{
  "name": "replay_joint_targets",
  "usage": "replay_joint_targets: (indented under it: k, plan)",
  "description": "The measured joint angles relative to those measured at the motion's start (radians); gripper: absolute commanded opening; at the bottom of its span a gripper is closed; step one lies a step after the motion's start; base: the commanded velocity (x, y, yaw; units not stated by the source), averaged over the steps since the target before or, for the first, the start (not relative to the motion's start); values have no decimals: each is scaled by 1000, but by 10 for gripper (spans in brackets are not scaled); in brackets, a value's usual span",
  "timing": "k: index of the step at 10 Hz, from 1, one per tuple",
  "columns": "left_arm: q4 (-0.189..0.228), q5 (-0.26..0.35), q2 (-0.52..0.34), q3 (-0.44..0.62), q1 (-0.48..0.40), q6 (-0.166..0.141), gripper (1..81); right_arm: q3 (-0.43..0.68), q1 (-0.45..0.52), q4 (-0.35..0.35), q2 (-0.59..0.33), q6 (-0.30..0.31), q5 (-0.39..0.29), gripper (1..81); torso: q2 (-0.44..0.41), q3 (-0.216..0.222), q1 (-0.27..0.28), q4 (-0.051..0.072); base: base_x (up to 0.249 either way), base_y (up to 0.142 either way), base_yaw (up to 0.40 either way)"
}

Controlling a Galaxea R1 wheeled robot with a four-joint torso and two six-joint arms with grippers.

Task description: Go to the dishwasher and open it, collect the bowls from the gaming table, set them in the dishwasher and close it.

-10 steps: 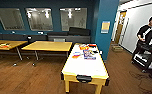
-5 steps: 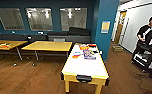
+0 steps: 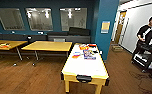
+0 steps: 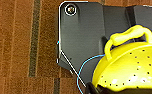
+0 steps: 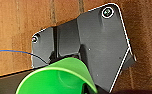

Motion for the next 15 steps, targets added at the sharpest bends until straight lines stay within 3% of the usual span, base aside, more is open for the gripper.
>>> replay_joint_targets:
  k: [15]
  plan:
    - [0, -1, 31, -72, -6, 4, 10, -66, -4, 0, 10, 1, 0, 10, 0, 0, 1, 0, 0, 0, -387]
